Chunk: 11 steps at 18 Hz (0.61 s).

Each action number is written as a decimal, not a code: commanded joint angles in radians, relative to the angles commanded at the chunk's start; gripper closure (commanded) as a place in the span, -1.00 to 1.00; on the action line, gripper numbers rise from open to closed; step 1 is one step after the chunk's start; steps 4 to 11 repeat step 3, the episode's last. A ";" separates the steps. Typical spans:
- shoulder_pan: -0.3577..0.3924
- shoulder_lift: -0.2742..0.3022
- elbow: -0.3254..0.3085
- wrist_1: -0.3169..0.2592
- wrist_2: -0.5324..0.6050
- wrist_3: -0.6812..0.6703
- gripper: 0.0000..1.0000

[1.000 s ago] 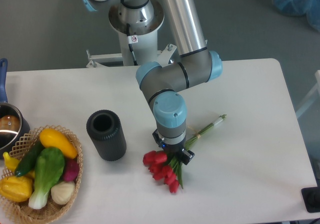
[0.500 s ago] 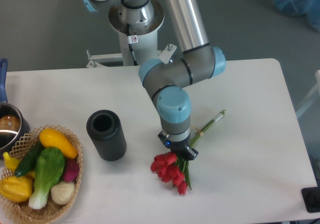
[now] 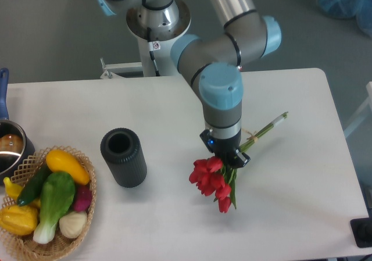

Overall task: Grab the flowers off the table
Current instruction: 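Lift the gripped tulip bundle up off the table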

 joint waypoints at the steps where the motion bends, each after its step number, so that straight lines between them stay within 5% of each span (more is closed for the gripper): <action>1: 0.006 0.017 0.003 -0.012 0.002 0.002 1.00; 11: 0.025 0.043 0.003 -0.035 0.000 0.003 1.00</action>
